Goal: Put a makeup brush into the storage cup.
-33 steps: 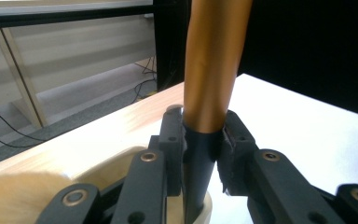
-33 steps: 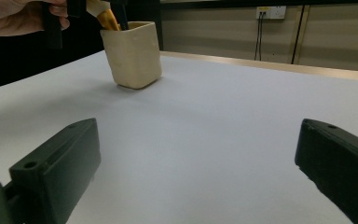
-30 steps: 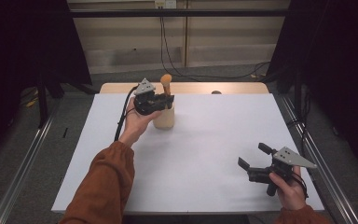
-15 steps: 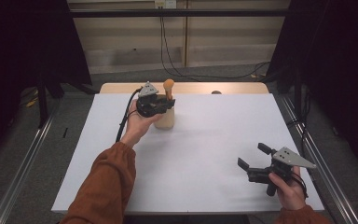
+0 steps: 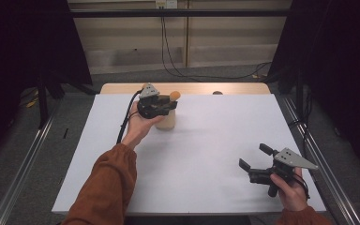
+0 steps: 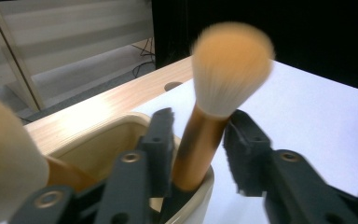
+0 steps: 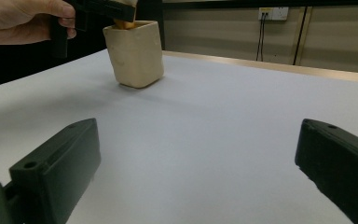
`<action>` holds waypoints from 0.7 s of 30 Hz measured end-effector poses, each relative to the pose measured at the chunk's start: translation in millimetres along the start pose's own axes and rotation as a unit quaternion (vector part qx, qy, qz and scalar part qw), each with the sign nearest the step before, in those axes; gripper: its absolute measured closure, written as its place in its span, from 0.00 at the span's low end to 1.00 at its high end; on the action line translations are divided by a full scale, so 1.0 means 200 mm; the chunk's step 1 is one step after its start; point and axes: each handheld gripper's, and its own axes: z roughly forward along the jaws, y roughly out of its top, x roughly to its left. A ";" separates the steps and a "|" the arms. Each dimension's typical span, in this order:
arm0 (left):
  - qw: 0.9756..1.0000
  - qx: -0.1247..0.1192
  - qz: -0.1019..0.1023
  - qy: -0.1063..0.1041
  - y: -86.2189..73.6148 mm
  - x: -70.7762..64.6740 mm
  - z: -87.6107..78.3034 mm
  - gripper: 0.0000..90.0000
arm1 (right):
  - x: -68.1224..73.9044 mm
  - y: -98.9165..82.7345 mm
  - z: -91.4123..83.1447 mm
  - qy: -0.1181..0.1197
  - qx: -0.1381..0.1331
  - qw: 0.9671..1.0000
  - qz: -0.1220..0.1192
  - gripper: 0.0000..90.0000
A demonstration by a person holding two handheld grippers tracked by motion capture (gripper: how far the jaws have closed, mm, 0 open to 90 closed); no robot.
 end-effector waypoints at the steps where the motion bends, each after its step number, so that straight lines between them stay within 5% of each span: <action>1: 1.000 -0.002 0.002 0.002 0.00 0.00 -0.01 0.63 | 0.00 0.00 0.00 0.000 0.000 1.000 0.002 0.00; 11: 1.000 -0.011 0.019 0.009 -0.02 -0.04 -0.07 0.40 | 0.00 0.00 0.00 -0.001 -0.001 1.000 -0.003 0.00; 13: 1.000 -0.006 0.018 -0.002 -0.03 -0.04 -0.09 0.39 | 0.01 0.00 0.00 -0.001 -0.002 1.000 0.000 0.00; 21: 1.000 -0.013 0.003 0.010 -0.06 -0.05 -0.16 0.22 | 0.00 0.00 0.00 0.000 0.000 1.000 -0.004 0.00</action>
